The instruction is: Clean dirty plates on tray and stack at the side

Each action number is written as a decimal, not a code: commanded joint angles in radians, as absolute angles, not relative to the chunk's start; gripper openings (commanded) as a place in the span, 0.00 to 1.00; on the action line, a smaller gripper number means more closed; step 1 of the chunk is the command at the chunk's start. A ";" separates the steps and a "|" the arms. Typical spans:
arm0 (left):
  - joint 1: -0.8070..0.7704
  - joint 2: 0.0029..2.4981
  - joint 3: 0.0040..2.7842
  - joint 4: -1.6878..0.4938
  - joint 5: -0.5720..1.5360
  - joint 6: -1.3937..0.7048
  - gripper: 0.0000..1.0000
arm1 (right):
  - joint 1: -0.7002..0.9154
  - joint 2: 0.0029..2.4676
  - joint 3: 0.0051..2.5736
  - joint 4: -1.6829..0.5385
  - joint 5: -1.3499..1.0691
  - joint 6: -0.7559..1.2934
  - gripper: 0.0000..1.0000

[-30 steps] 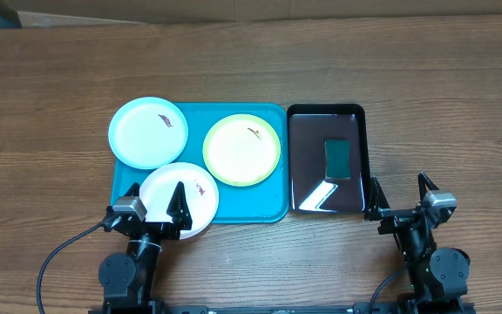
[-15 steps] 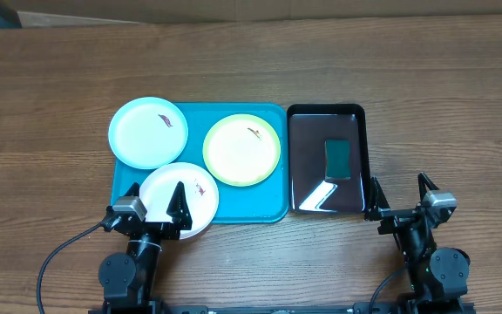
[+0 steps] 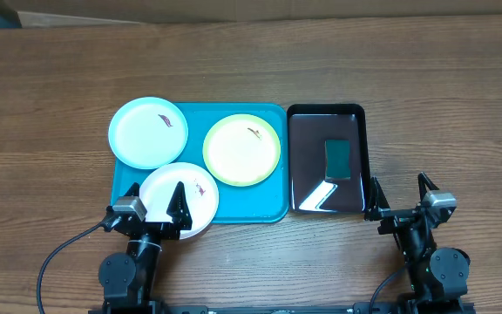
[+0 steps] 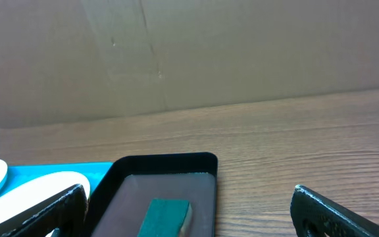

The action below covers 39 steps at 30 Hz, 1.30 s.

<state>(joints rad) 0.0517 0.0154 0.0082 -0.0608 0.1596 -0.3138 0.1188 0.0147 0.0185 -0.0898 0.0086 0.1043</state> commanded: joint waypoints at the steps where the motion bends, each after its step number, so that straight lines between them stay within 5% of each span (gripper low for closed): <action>1: 0.045 0.006 0.005 -0.064 0.149 -0.299 1.00 | 0.117 0.005 0.009 -0.083 0.022 0.108 1.00; 39: 0.046 0.006 0.005 -0.051 0.220 -0.303 1.00 | 0.117 0.005 0.008 -0.028 -0.004 0.129 1.00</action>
<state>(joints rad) 0.0517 0.0154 0.0082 -0.0586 0.1604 -0.3138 0.1192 0.0147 0.0185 -0.0631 0.0078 0.1043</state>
